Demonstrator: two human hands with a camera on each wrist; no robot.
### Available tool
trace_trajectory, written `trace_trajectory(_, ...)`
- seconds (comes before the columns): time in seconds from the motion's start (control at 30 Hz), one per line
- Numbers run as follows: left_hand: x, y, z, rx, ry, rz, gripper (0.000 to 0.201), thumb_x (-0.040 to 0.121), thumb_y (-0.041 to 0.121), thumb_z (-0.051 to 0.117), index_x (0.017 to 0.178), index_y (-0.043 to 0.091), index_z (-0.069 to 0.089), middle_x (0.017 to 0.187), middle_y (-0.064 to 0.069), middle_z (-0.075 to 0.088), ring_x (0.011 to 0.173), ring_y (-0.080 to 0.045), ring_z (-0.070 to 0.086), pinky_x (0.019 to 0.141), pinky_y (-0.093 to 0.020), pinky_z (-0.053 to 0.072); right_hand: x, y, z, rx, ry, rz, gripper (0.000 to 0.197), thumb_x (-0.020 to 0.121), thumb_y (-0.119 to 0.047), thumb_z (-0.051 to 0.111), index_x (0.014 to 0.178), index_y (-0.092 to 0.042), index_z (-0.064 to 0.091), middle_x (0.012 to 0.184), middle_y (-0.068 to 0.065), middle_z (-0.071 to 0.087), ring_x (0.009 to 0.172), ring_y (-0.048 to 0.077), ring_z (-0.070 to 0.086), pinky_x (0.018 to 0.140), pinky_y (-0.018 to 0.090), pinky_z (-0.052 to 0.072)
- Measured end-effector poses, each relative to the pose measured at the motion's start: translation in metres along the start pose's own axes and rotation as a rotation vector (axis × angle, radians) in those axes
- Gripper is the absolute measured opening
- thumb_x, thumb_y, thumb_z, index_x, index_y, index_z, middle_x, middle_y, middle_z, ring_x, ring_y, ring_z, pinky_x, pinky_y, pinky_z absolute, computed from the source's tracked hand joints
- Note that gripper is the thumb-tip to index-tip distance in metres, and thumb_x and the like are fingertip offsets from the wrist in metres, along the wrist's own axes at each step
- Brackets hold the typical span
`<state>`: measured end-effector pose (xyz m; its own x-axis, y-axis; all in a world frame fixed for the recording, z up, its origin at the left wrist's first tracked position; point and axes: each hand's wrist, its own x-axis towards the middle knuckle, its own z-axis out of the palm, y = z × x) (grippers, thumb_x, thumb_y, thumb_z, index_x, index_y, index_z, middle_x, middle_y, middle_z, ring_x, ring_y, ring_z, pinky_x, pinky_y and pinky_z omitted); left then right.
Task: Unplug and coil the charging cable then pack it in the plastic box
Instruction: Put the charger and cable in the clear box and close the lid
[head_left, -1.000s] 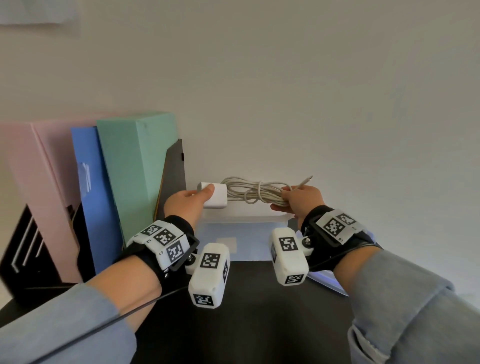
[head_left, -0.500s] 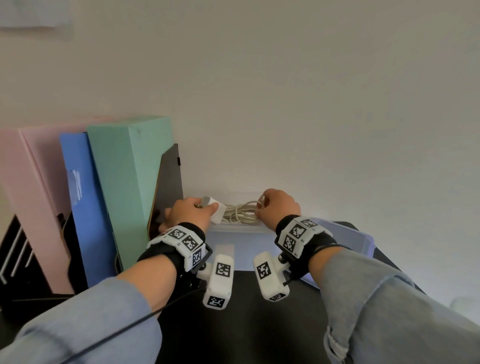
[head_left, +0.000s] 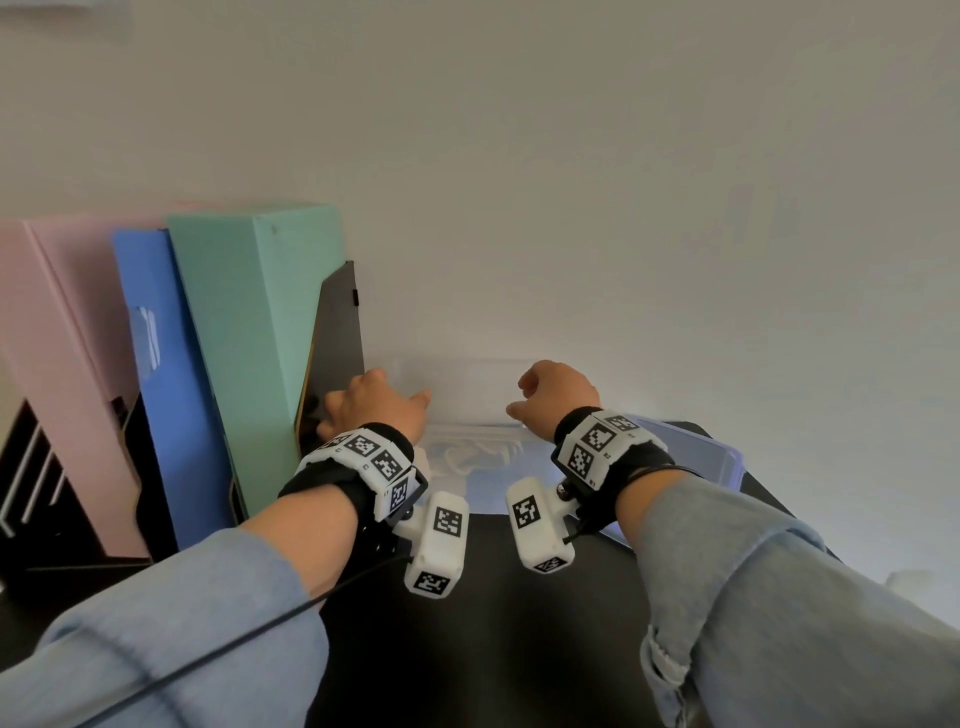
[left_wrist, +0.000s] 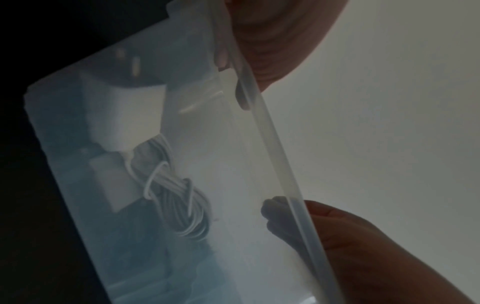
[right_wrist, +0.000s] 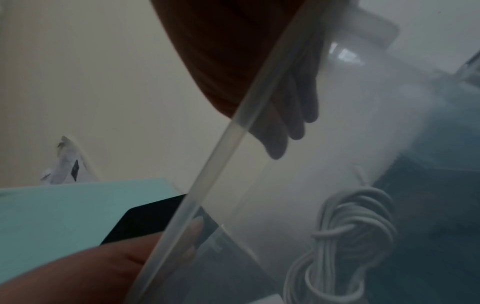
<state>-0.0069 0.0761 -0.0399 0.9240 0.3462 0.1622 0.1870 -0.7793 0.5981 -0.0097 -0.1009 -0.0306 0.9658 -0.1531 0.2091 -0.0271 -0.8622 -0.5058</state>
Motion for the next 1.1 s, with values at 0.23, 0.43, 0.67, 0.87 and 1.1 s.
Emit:
trace_trajectory(0.23, -0.015, 0.006, -0.006, -0.143, -0.012, 0.016, 0.061, 0.085, 0.046, 0.048, 0.138, 0.017, 0.04, 0.142, -0.007, 0.045, 0.133, -0.033, 0.032, 0.107, -0.048, 0.031, -0.025, 0.025, -0.012, 0.472, 0.238, -0.019, 0.03, 0.086, -0.018, 0.061, 0.115, -0.013, 0.06, 0.118, 0.001, 0.065, 0.112, 0.015, 0.058, 0.09, 0.021, 0.04)
trace_trajectory(0.43, -0.062, 0.044, -0.001, -0.251, 0.088, 0.199, 0.046, 0.087, 0.04, 0.049, 0.131, 0.027, 0.049, 0.14, 0.001, 0.047, 0.135, -0.027, 0.032, 0.106, -0.045, 0.029, -0.046, 0.08, -0.038, 0.411, 0.334, 0.242, 0.029, 0.086, -0.013, 0.053, 0.115, -0.013, 0.061, 0.117, 0.004, 0.065, 0.107, 0.022, 0.059, 0.08, 0.024, 0.039)
trace_trajectory(0.67, -0.124, 0.095, 0.042, -0.549, -0.244, 0.421, 0.025, 0.089, 0.013, 0.049, 0.109, 0.015, 0.064, 0.11, -0.001, 0.066, 0.1, -0.016, 0.061, 0.088, -0.025, 0.047, -0.079, 0.15, -0.066, 0.306, 0.142, 0.58, 0.008, 0.081, -0.009, 0.053, 0.088, -0.01, 0.057, 0.077, 0.01, 0.057, 0.067, 0.027, 0.053, 0.06, 0.028, 0.041)
trace_trajectory(0.87, -0.14, 0.102, 0.096, -0.192, -0.545, 0.415, 0.039, 0.09, 0.016, 0.049, 0.128, 0.013, 0.055, 0.136, -0.005, 0.054, 0.124, -0.024, 0.051, 0.102, -0.028, 0.039, -0.099, 0.173, -0.065, 0.453, 0.021, 0.762, 0.033, 0.085, -0.012, 0.06, 0.115, -0.001, 0.05, 0.085, 0.014, 0.056, 0.092, 0.03, 0.059, 0.086, 0.036, 0.051)
trace_trajectory(1.1, -0.139, 0.097, 0.119, 0.084, -0.646, 0.364, 0.029, 0.089, 0.012, 0.044, 0.104, -0.007, 0.059, 0.115, -0.027, 0.058, 0.096, -0.036, 0.054, 0.08, -0.036, 0.041, -0.095, 0.179, -0.055, 0.67, -0.097, 0.744, 0.046, 0.087, -0.011, 0.06, 0.129, 0.0, 0.046, 0.128, 0.02, 0.053, 0.097, 0.028, 0.062, 0.074, 0.033, 0.059)
